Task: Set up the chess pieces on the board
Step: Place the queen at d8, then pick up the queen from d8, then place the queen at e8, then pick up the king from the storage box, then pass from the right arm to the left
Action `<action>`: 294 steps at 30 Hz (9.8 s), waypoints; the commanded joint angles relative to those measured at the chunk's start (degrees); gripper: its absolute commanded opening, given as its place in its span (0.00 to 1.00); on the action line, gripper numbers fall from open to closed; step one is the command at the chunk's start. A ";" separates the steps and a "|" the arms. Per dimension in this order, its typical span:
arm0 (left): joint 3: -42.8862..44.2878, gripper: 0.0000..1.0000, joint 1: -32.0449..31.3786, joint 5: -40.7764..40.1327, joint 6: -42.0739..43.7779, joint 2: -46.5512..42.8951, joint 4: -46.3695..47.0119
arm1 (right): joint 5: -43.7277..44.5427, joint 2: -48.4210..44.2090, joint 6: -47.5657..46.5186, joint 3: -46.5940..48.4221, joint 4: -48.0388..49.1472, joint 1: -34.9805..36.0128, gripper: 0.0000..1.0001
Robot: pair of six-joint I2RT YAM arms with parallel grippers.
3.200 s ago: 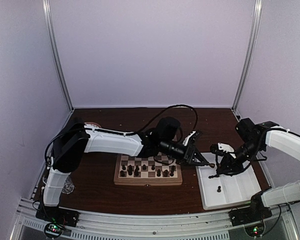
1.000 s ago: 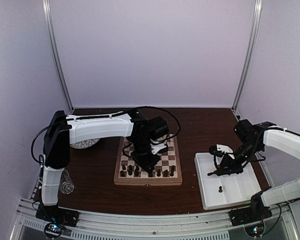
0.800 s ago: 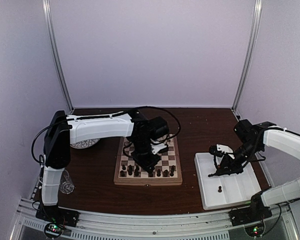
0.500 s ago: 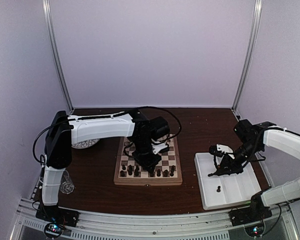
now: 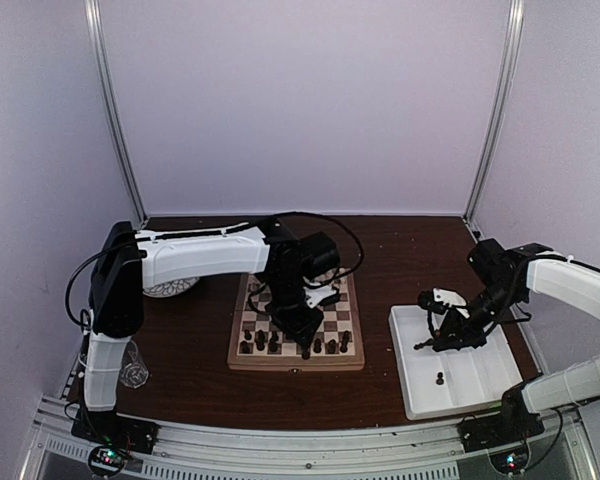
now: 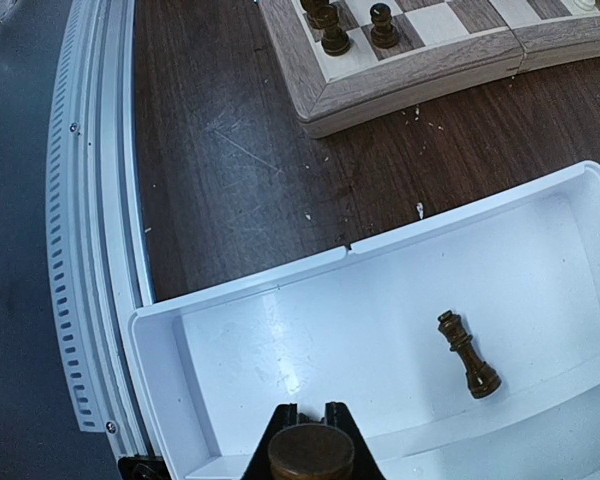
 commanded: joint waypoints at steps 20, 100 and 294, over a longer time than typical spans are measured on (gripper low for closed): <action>-4.29 0.38 0.91 4.20 1.41 -8.53 5.46 | 1.15 0.60 0.39 0.18 0.11 -0.29 0.04; -3.15 0.27 0.81 -5.43 2.16 -4.33 -0.71 | 1.52 1.30 0.74 0.37 0.33 -0.22 0.04; -5.46 0.36 -3.75 27.30 -28.88 -2.78 56.42 | -1.64 1.78 15.32 17.06 3.64 15.39 0.11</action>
